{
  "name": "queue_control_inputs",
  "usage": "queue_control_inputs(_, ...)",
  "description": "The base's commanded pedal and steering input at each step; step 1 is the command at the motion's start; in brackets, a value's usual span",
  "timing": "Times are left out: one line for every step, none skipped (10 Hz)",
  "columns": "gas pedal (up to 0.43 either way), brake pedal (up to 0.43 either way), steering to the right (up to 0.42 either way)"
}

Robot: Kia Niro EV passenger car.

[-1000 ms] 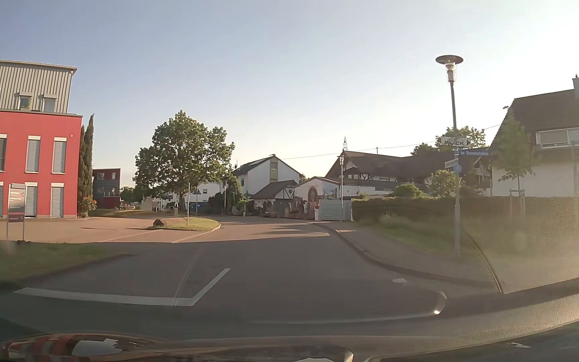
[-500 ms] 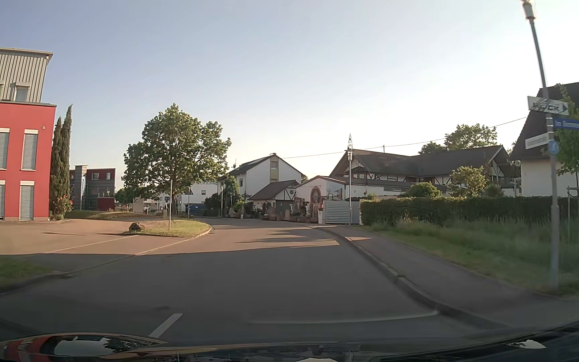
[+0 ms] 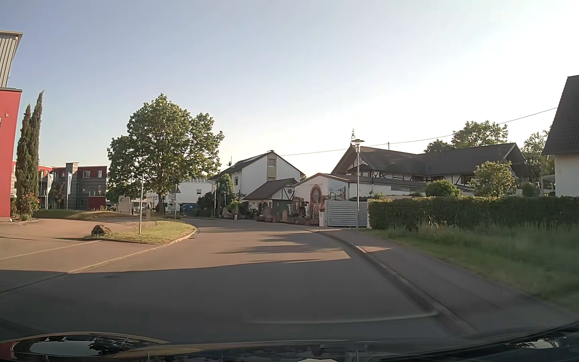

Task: Follow the waypoints while adhering to traffic rules and regulations

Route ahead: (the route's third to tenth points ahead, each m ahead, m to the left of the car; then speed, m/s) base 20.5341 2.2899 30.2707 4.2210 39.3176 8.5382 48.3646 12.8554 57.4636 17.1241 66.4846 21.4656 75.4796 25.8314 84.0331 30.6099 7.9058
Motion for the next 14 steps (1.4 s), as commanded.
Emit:
queue_control_inputs(0.098, 0.000, 0.002)
queue_control_inputs(0.098, 0.000, 0.002)
queue_control_inputs(0.087, 0.000, 0.000)
queue_control_inputs(0.087, 0.000, -0.003)
queue_control_inputs(0.087, 0.000, -0.004)
queue_control_inputs(0.087, 0.000, -0.004)
queue_control_inputs(0.087, 0.000, -0.004)
queue_control_inputs(0.087, 0.000, -0.005)
queue_control_inputs(0.087, 0.000, -0.006)
queue_control_inputs(0.087, 0.000, -0.007)
queue_control_inputs(0.087, 0.000, -0.008)
queue_control_inputs(0.087, 0.000, -0.010)
queue_control_inputs(0.087, 0.000, -0.012)
queue_control_inputs(0.087, 0.000, -0.015)
